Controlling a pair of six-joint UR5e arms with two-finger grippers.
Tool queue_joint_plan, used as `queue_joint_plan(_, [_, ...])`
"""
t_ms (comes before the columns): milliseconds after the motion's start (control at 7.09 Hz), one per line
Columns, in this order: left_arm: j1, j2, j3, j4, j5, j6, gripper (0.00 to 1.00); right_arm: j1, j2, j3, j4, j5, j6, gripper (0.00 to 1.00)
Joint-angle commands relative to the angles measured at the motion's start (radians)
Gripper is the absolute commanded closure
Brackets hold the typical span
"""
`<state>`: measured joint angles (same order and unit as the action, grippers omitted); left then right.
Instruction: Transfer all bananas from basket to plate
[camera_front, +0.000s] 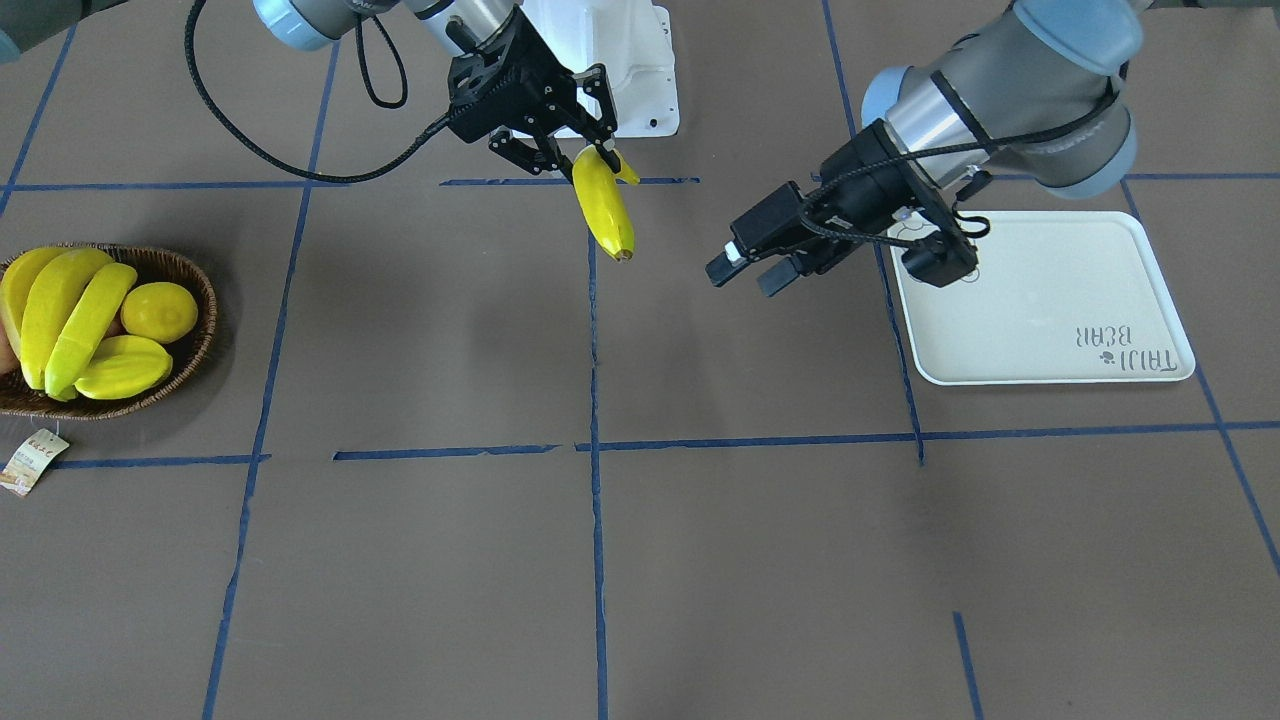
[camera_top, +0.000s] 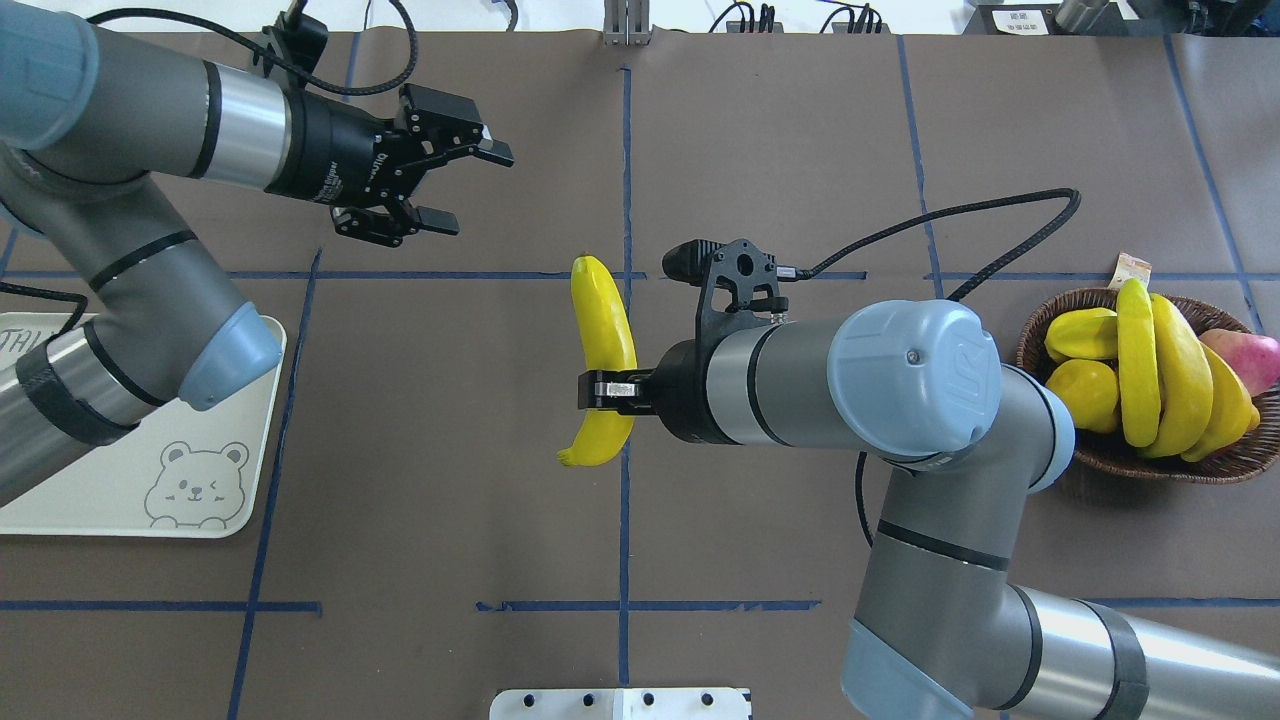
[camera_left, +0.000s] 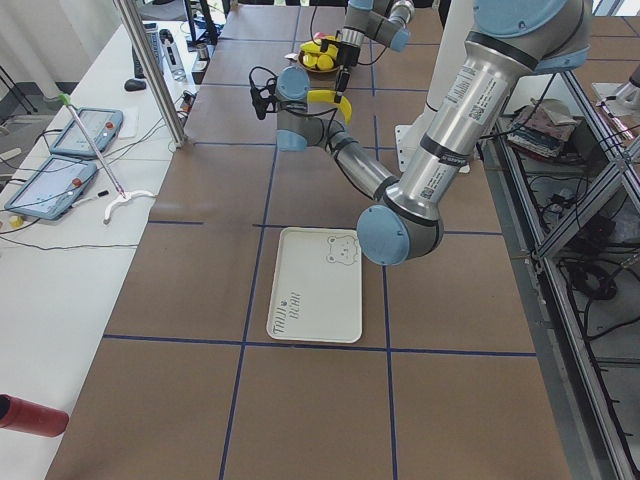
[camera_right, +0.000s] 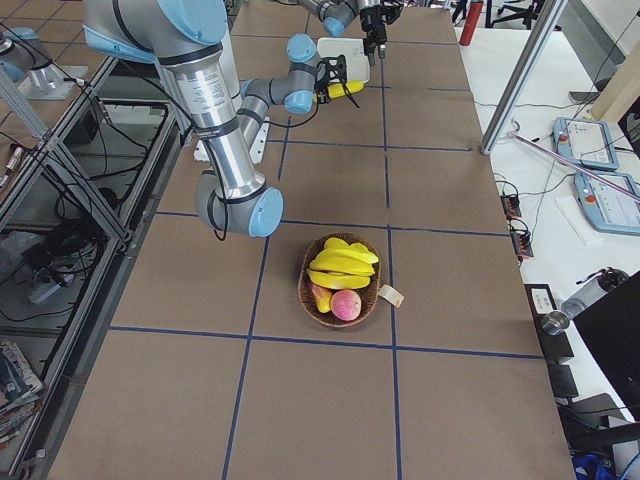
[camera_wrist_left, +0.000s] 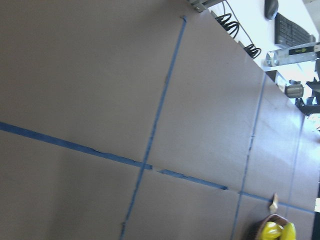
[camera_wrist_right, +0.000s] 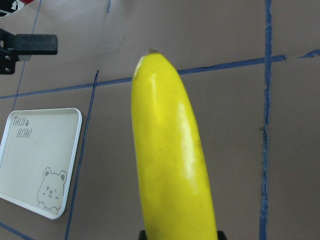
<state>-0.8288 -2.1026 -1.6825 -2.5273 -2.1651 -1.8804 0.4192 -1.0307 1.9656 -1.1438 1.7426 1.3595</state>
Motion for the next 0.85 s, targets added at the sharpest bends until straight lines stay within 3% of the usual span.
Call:
queue_joint_plan(0, [0.115,-0.036,0.0,-0.011,0.065,-0.026,0.01,0.0,0.032,-0.025,-0.001,0.0,0.0,0.97])
queue_joint_plan(564, [0.174,-0.036,0.001,-0.013,0.076,-0.025,0.02,0.001,0.034,-0.025,0.003,0.0,0.0,0.97])
queue_joint_plan(705, [0.18,-0.036,0.001,-0.011,0.076,-0.025,0.07,0.001,0.034,-0.025,0.003,0.0,0.0,0.97])
